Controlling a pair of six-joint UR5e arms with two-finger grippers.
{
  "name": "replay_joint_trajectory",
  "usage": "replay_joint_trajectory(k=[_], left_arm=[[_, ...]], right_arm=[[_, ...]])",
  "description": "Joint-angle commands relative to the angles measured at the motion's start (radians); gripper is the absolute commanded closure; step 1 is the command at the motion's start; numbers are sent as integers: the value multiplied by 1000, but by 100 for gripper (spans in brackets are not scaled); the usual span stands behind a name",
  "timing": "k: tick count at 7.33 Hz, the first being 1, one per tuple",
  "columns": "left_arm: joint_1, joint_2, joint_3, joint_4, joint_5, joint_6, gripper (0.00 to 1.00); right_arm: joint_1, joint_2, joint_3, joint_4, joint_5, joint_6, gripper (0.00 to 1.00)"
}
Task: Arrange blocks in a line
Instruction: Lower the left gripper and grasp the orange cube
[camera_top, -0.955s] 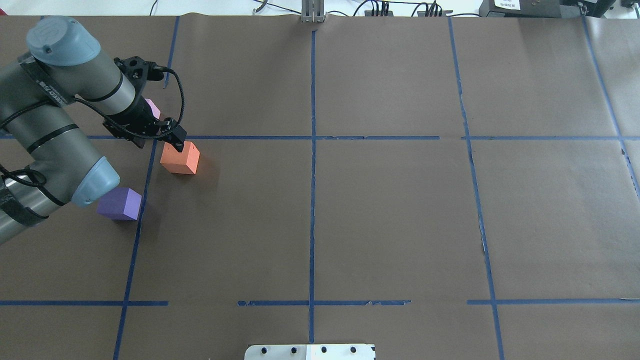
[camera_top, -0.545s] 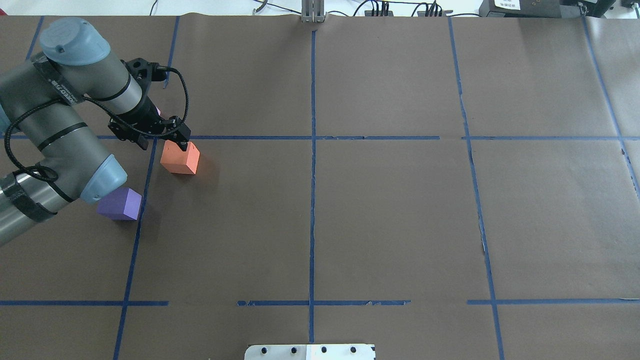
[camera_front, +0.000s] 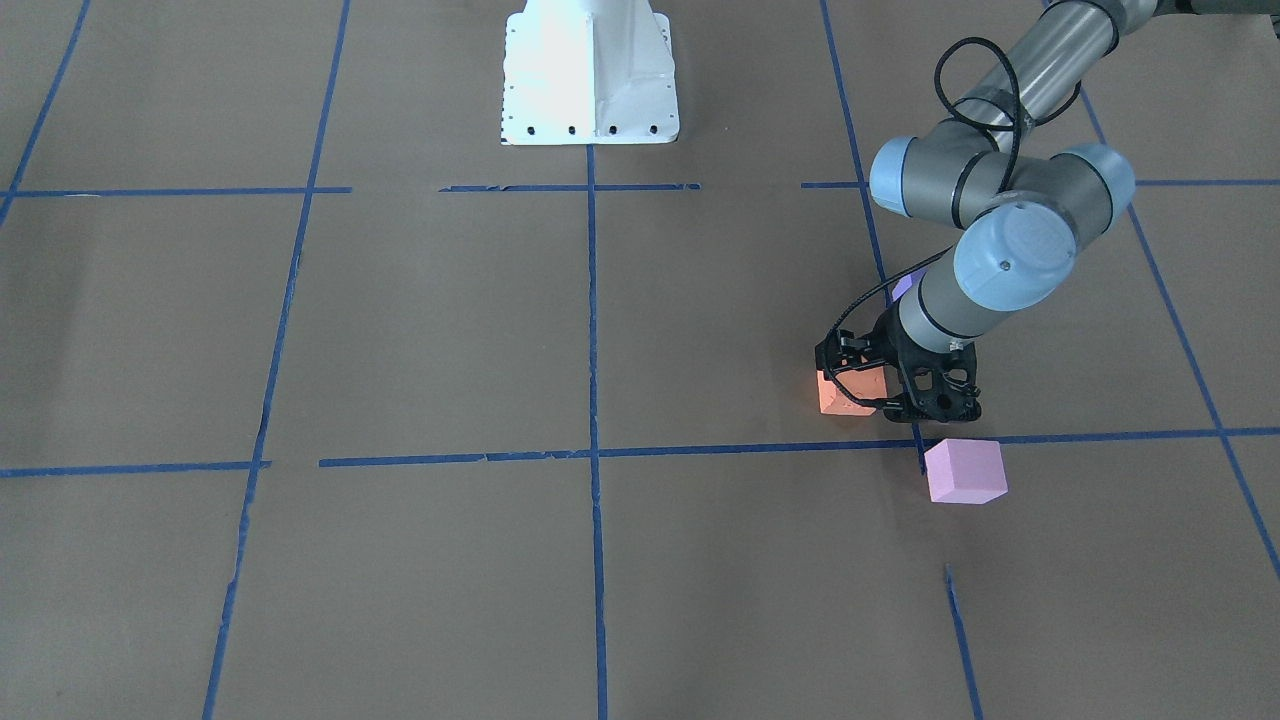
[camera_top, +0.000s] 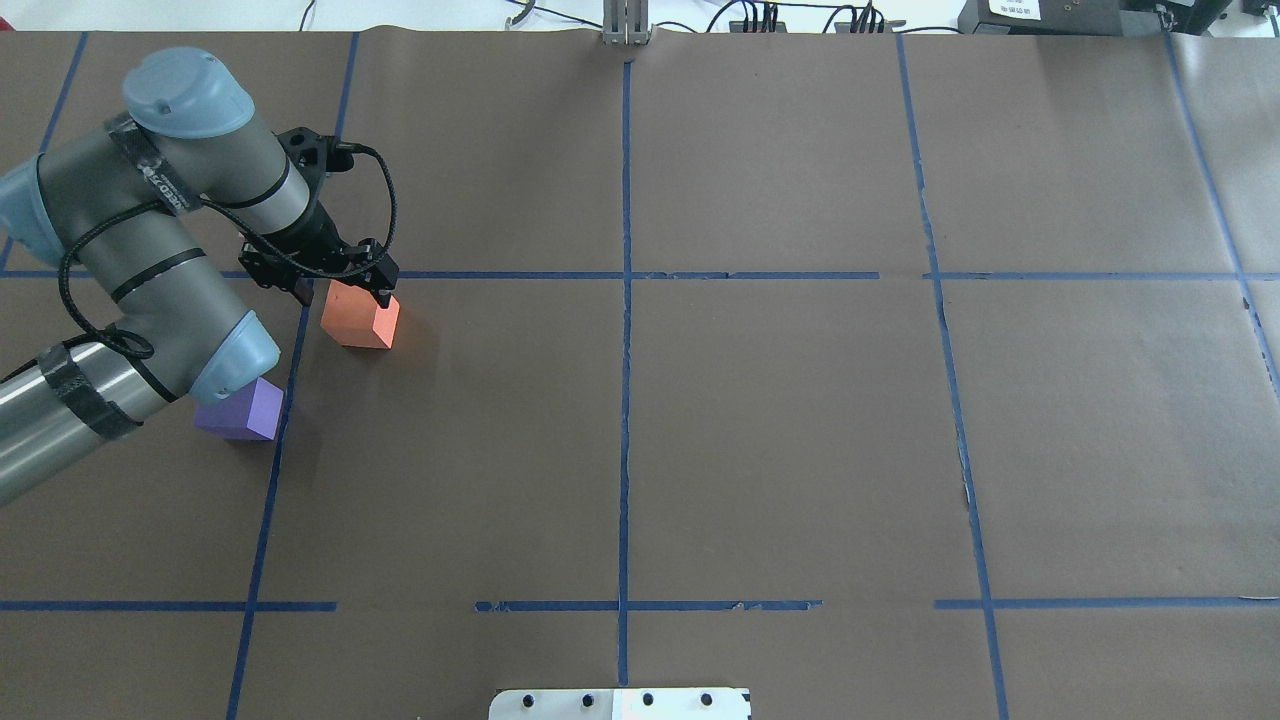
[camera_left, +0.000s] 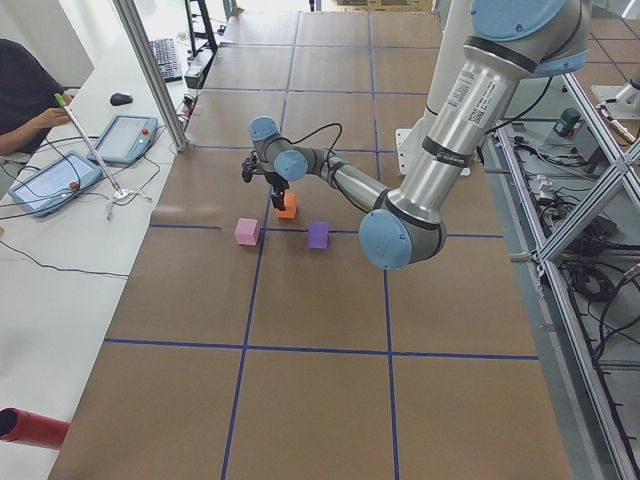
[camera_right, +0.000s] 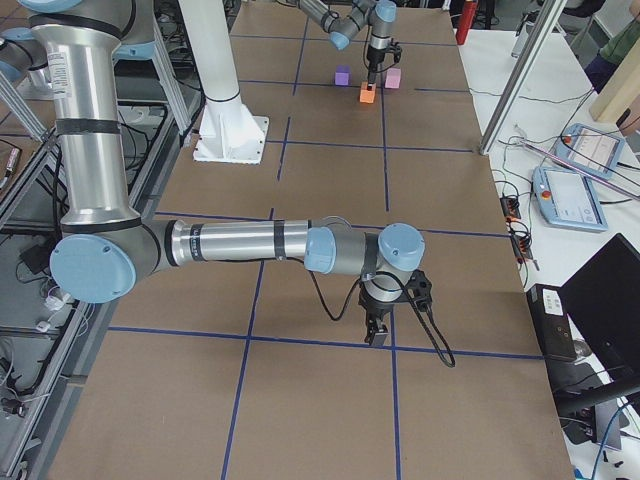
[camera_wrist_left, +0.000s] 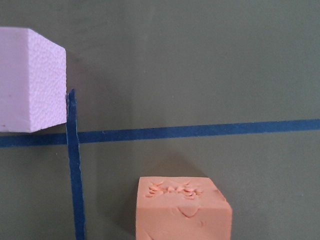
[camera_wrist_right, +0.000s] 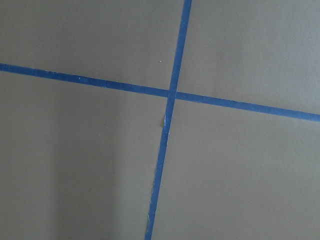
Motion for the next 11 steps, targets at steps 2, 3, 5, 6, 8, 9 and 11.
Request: replay_joint_trajectory(k=[2,3,5,6,8,9,11], left_arm=[[12,-3,24,-12,0,-2,1],[14,-9,37,-20,0,-2,1],[23,-15,61,-44,0,-2,1],[26,-15,67,-53,0,-2,1],[31,-21,84,-56,0,-2,7],[31,-24,86,-56,0,-3,10],[31,-26,87,-56,0,-3,26]], right_arm=[[0,0,0,0,0,0,0],[0,0,0,0,0,0,0],[0,0,0,0,0,0,0],[0,0,0,0,0,0,0],[0,0,0,0,0,0,0],[0,0,0,0,0,0,0],[0,0,0,0,0,0,0]])
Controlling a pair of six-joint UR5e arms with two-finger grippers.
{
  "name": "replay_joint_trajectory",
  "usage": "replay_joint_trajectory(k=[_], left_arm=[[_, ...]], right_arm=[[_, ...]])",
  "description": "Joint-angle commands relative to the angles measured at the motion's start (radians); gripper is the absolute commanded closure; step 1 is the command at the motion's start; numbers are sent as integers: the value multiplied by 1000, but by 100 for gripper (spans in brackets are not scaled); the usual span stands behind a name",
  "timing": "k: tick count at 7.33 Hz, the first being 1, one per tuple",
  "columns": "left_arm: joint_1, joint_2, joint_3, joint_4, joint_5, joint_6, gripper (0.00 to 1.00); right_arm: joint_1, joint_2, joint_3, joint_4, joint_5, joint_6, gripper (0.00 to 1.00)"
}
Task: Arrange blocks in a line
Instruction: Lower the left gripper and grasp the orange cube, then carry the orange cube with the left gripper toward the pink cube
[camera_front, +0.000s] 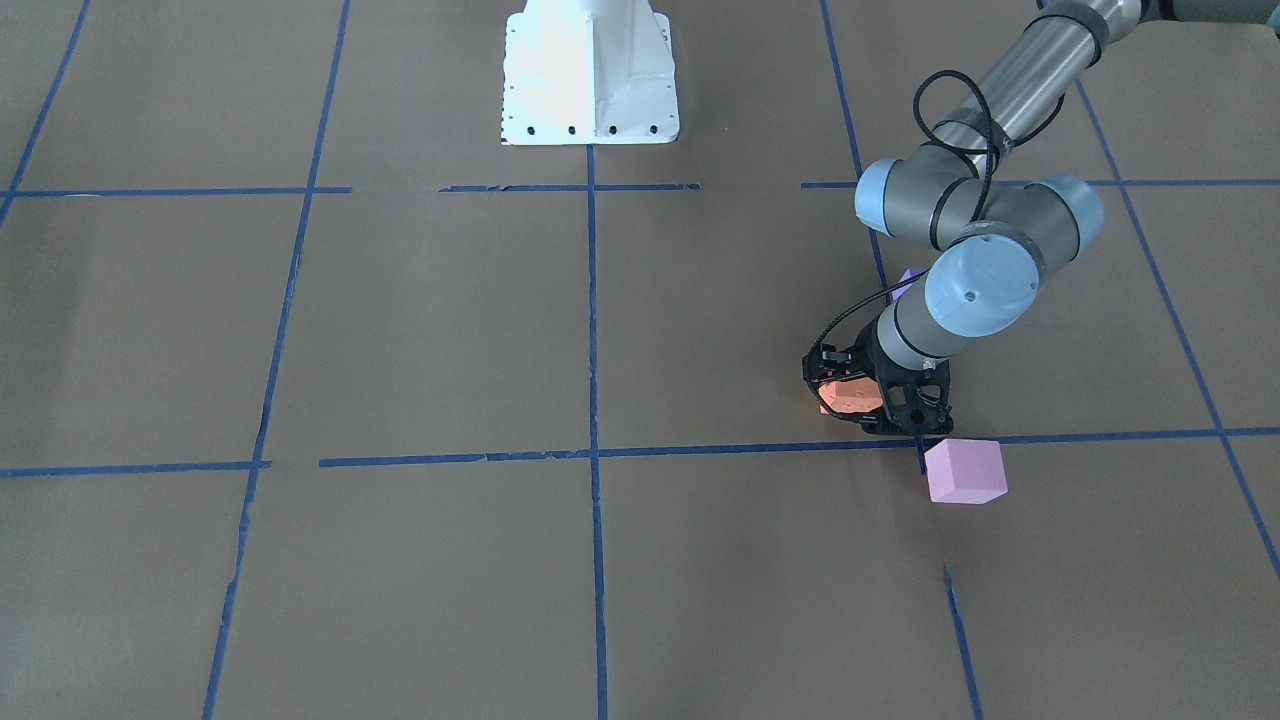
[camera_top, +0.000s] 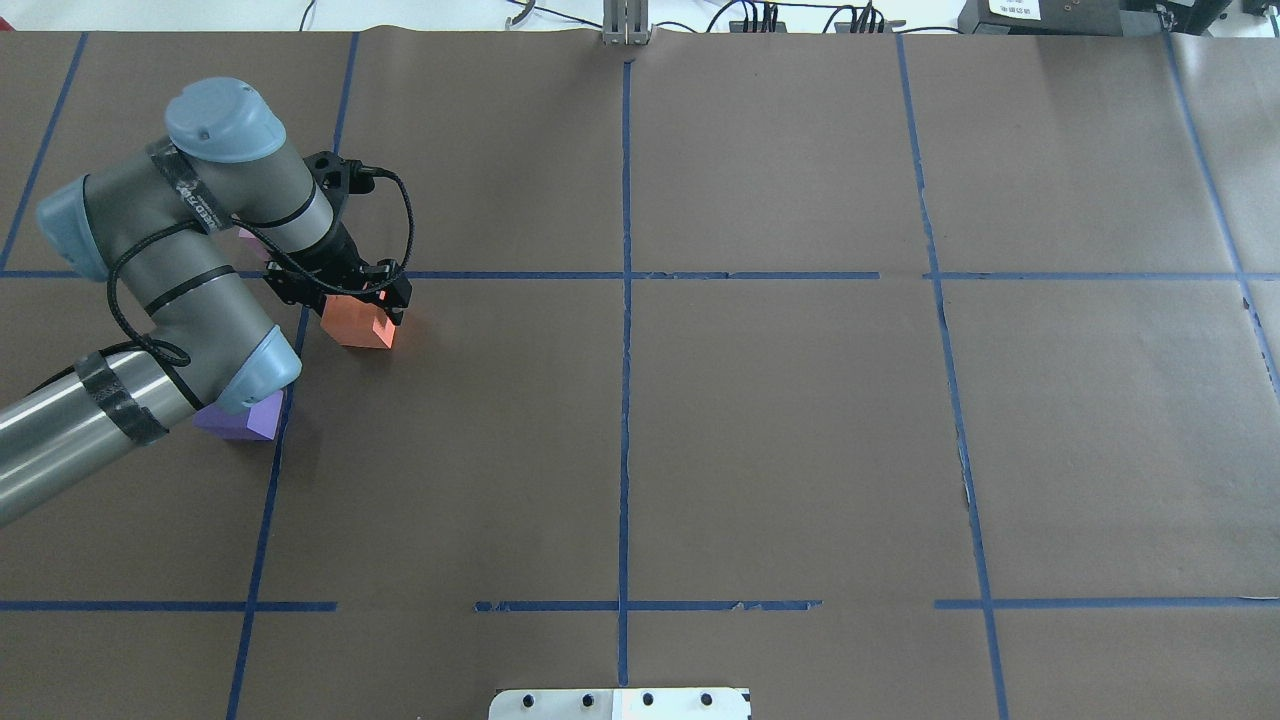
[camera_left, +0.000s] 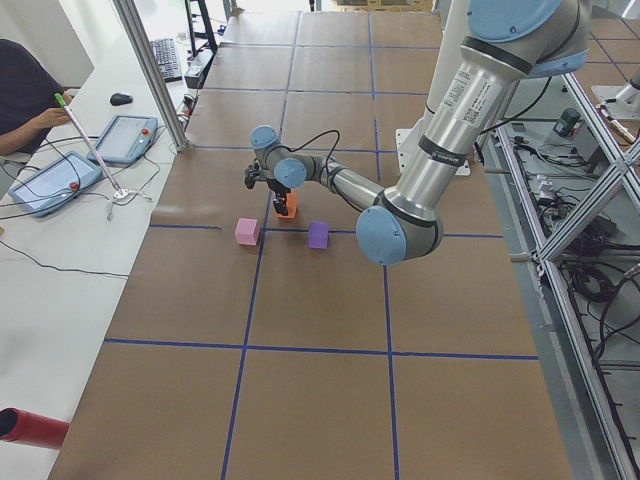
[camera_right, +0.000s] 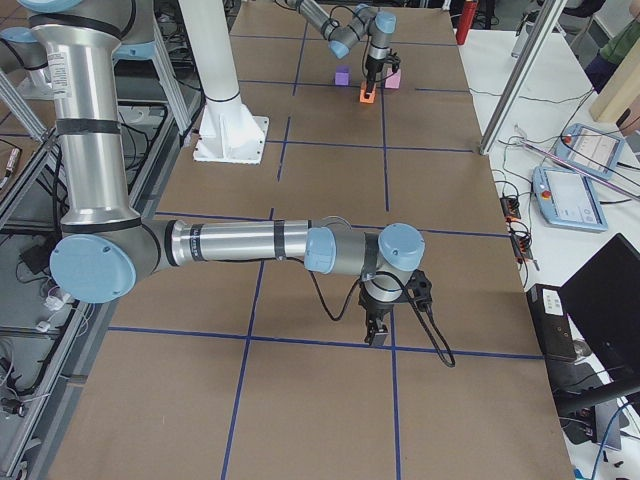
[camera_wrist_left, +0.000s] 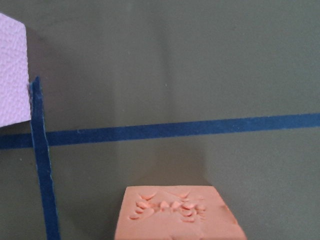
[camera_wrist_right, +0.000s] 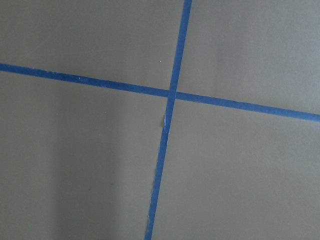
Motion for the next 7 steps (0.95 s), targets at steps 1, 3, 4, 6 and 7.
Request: replay_joint_trajectory(k=[1,3,4,6,7], left_arm=[[0,-1,0,-2,0,1,45],[-1,0,-12,-3,2,-2,72],[-19,2,-33,4,0,0,74],[-87,28,-104,44,-1,6,72],[-128,60,-190,73,0,14,72]], right_arm=[[0,0,0,0,0,0,0],[0,0,0,0,0,0,0],[0,0,0,0,0,0,0],[0,0,0,0,0,0,0],[0,0,0,0,0,0,0]])
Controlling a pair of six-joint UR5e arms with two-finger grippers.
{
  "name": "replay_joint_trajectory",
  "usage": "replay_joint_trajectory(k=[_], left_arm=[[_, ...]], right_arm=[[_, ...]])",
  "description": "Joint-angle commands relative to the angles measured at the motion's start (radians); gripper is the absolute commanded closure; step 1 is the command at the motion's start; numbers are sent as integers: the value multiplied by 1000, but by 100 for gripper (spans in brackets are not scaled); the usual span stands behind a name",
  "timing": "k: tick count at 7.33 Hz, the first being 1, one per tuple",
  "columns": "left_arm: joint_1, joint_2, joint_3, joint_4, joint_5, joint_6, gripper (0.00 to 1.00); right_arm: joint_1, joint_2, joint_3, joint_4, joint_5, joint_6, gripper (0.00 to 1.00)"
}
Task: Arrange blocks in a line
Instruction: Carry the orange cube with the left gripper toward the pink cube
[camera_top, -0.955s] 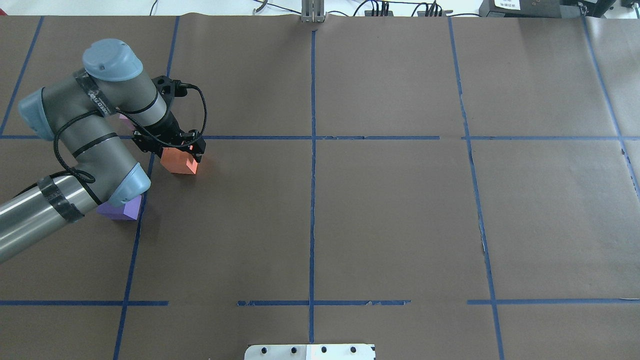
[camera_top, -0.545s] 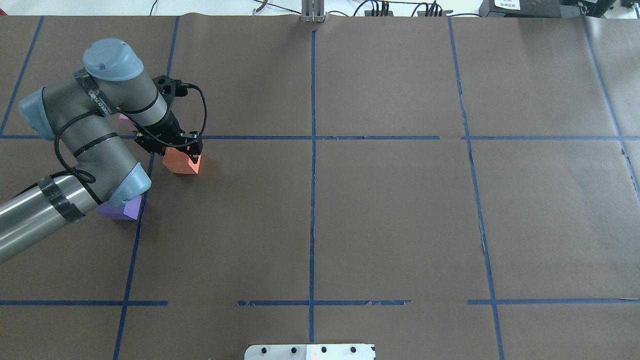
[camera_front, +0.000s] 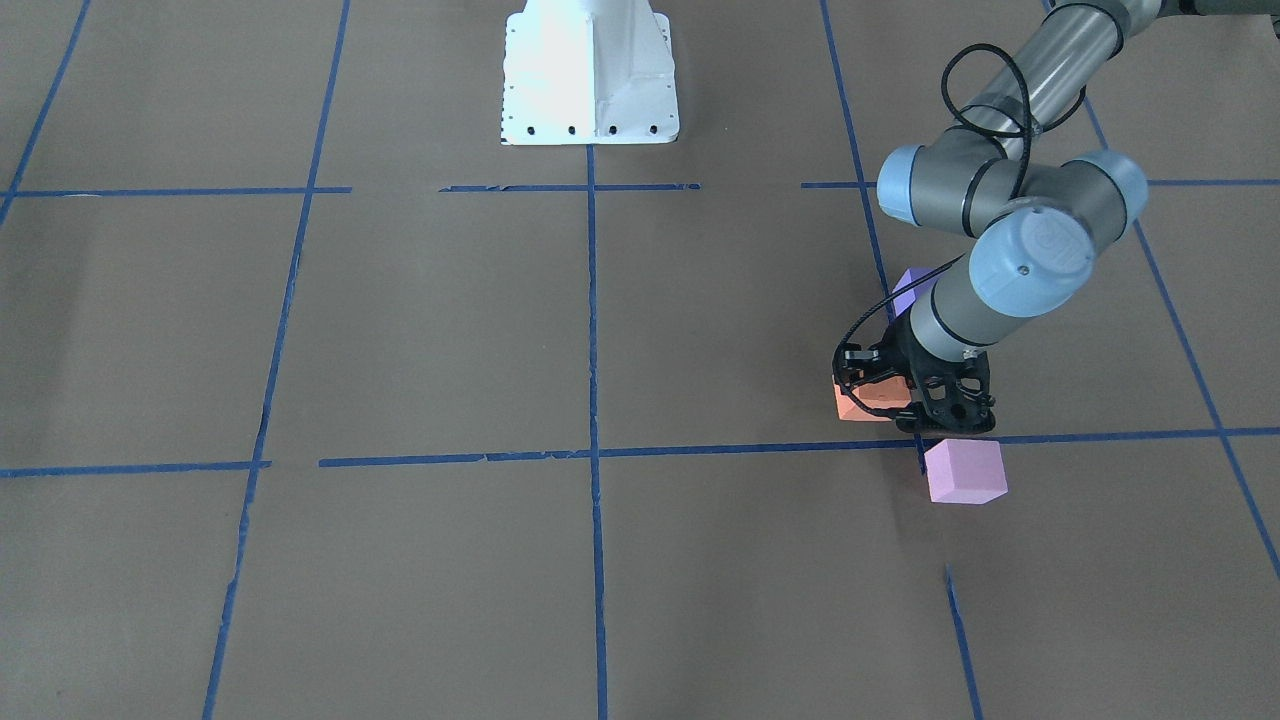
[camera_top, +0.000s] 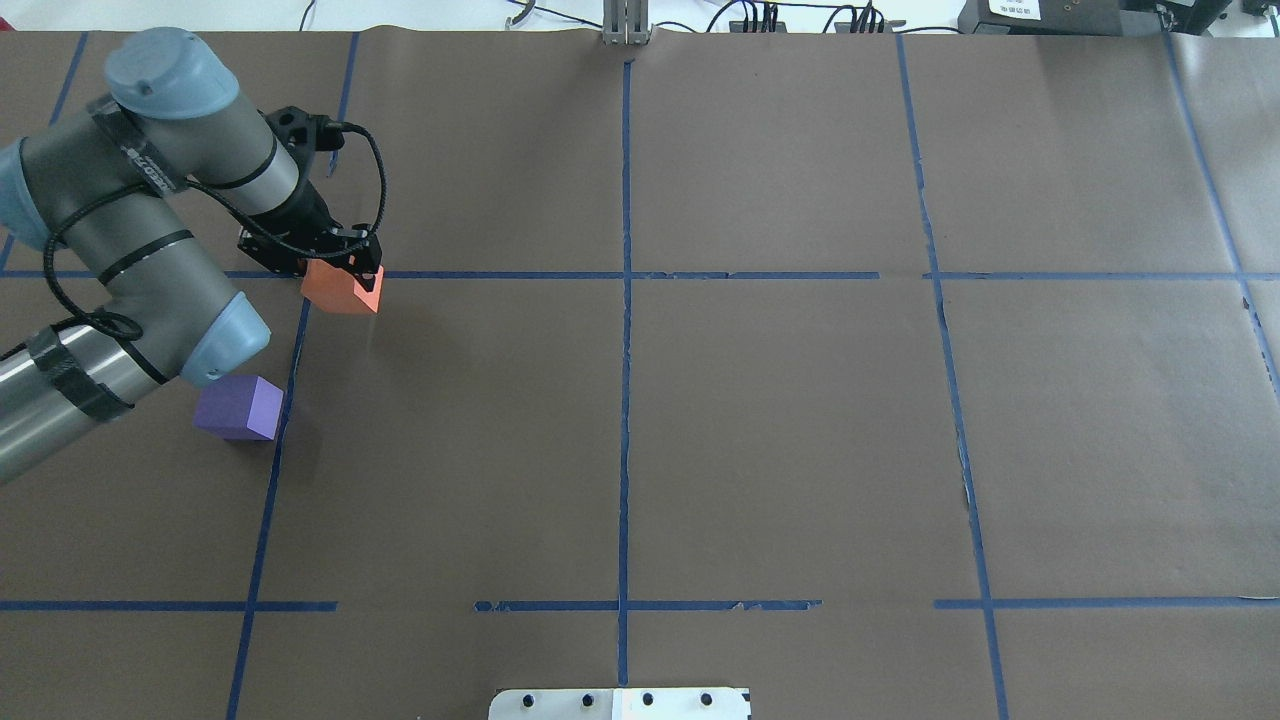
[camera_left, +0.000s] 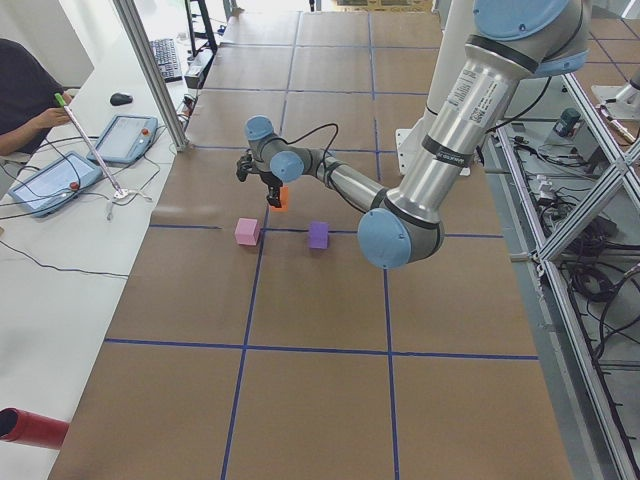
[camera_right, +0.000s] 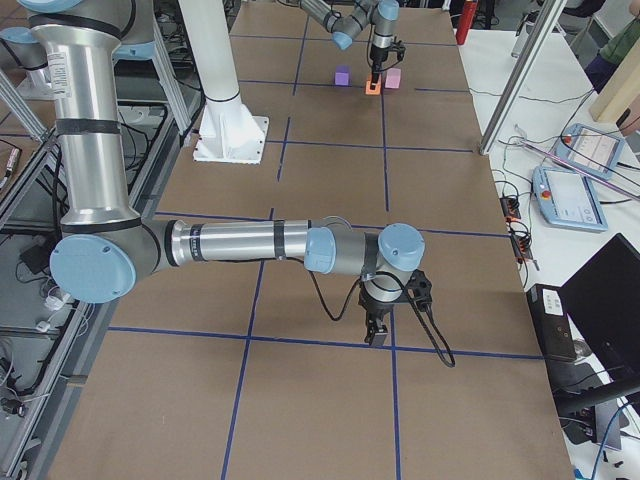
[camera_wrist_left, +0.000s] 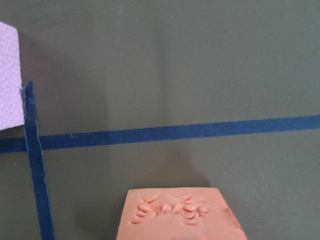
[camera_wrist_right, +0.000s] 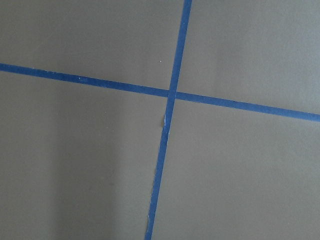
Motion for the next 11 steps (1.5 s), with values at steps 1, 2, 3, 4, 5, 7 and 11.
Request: replay_joint_trajectory(k=[1,2,3,4,5,7,11], left_arm=[[-75,69,-144,50,1,9,72],[-93,104,-164,65,1,9,71],[-95,138,-167,65,1,41,71],[-113,154,-167,82,1,96,71],[-124,171,-167,93,2,139,71],[-118,186,-147,94,5,152,70],[-55,165,-51,81,-7,172,68]], right_arm=[[0,0,0,0,0,0,0],[0,0,0,0,0,0,0],[0,0,0,0,0,0,0],[0,2,0,0,0,0,0],[0,2,0,0,0,0,0],[0,0,0,0,0,0,0],[0,0,0,0,0,0,0]])
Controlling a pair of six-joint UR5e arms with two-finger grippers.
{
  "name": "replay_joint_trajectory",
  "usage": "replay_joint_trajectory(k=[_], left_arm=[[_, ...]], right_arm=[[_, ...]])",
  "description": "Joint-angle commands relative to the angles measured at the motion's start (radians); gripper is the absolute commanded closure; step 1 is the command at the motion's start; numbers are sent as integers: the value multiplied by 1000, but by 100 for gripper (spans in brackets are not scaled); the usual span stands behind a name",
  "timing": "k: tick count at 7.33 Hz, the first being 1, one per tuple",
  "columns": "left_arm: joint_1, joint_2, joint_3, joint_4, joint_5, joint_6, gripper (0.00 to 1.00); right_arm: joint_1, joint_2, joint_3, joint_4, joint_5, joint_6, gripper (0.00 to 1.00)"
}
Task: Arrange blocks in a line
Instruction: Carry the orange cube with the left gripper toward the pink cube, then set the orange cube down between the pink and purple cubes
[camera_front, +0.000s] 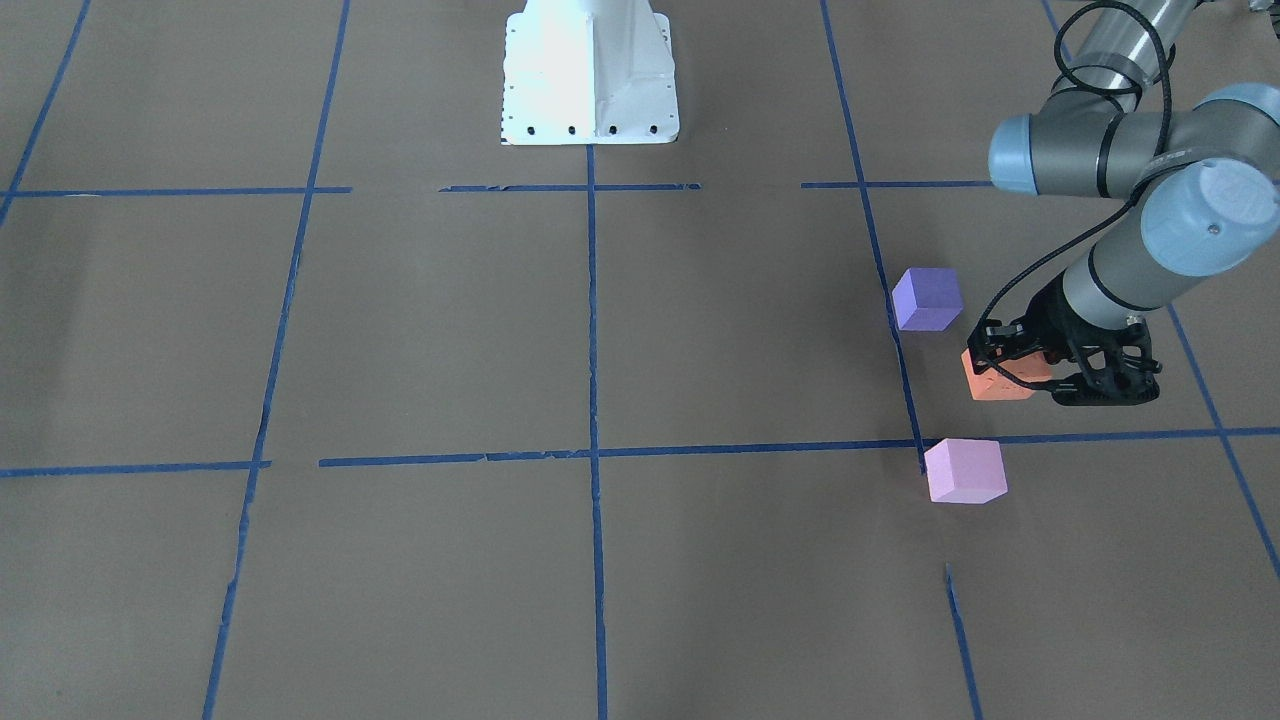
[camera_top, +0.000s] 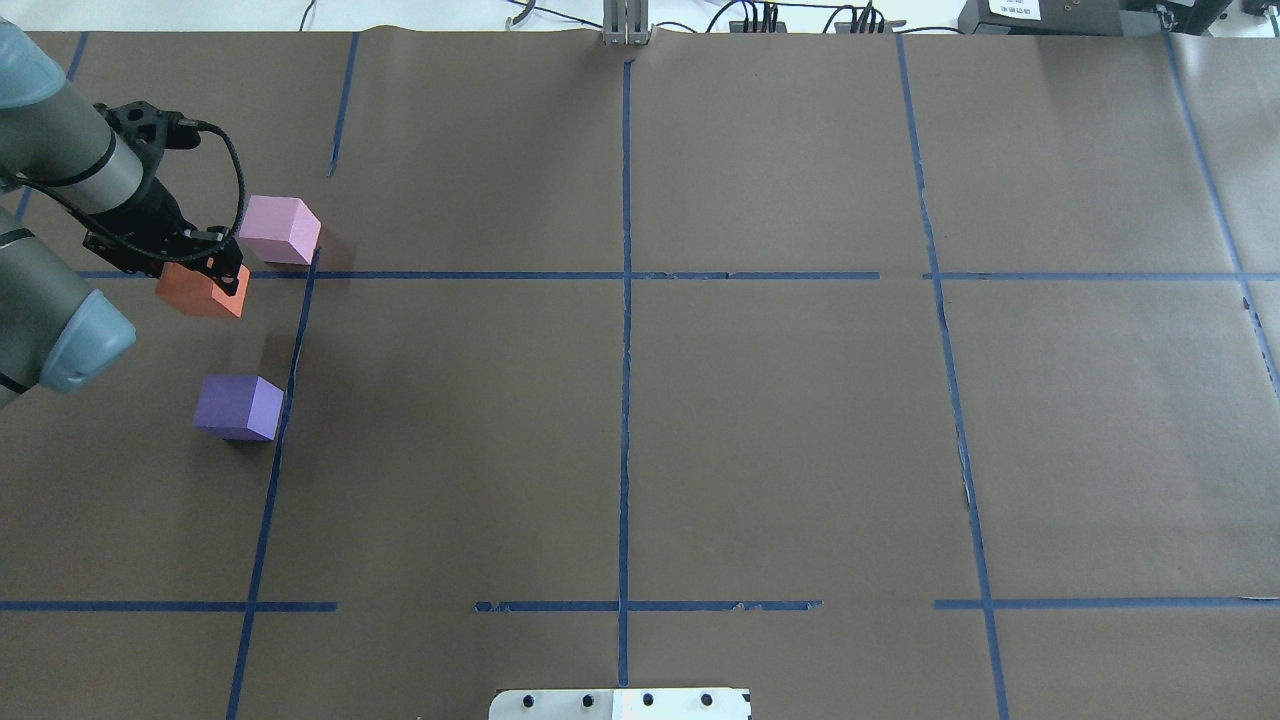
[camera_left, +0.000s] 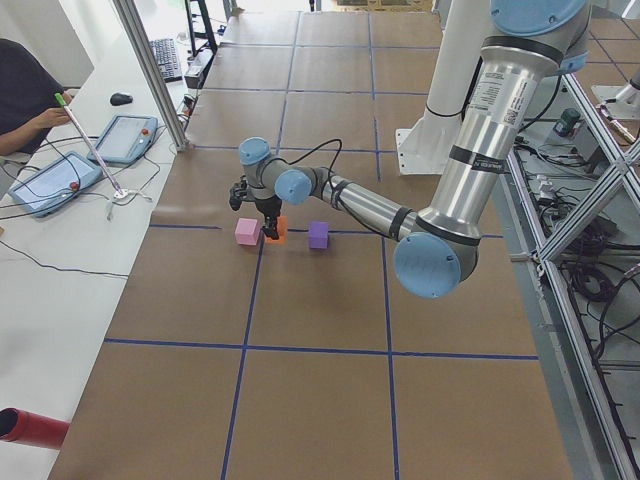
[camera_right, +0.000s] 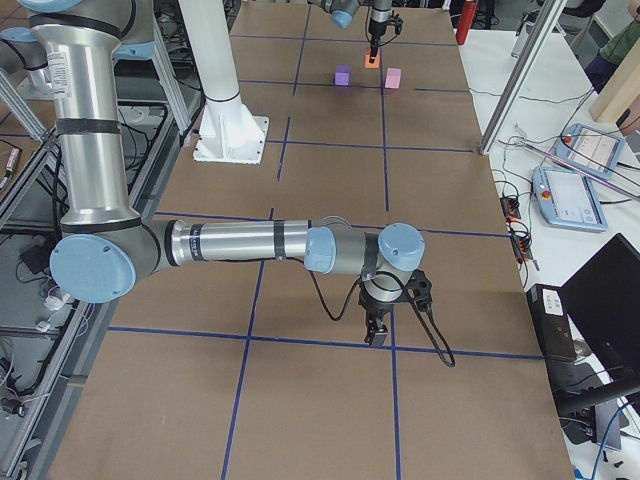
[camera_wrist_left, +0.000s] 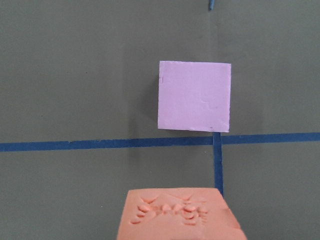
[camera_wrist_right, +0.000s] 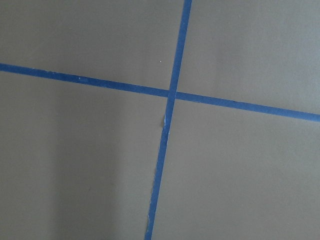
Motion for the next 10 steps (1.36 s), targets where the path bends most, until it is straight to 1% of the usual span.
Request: replay_joint_trajectory(k=[1,4,8,10], left_arm=[[46,-16,47,-27,-9,2,68],[66,-19,90,-73,-10,0,68],[69,-31,101,-78,-18,-2,67],[69,-31,112,-90,-24,-3,60]], right_arm=[[0,0,0,0,0,0,0],[0,0,0,0,0,0,0],[0,0,0,0,0,0,0],[0,0,0,0,0,0,0]])
